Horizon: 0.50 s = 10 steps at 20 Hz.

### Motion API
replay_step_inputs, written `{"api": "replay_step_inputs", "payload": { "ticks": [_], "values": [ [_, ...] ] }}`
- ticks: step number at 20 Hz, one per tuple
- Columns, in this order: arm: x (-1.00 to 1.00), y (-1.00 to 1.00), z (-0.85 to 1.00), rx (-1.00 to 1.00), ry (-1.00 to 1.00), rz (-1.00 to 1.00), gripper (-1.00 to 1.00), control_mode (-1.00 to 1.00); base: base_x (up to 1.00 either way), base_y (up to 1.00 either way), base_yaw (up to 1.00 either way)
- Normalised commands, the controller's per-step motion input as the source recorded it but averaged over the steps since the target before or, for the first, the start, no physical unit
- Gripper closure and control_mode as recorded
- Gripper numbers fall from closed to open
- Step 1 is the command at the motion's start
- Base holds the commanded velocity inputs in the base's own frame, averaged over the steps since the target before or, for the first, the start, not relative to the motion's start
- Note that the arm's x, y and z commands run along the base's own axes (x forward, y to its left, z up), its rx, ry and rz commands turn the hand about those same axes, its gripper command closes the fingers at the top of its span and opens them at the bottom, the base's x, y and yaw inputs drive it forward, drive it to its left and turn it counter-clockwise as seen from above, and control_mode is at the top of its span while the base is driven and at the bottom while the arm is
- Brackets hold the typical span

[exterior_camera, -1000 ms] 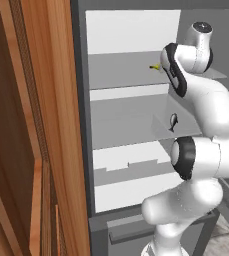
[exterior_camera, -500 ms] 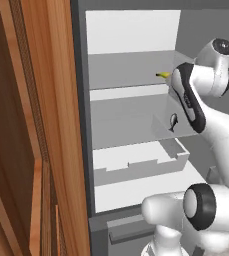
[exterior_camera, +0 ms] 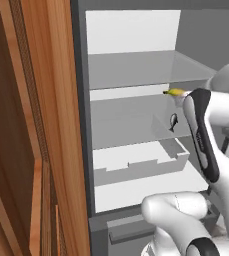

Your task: Open the fridge, remove the banana, carrot, and fish, and place them on any counter.

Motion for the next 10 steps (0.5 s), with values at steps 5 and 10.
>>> {"api": "replay_step_inputs", "payload": {
  "ticks": [5, 10],
  "values": [
    [-1.0, 0.43, -0.35, 0.0, 0.1, 0.0, 1.0, -1.0, 0.0, 0.0, 0.0],
    [-0.54, 0.4, -0.63, 0.0, 0.23, 0.0, 1.0, -1.0, 0.0, 0.0, 0.0]
  ]
}}
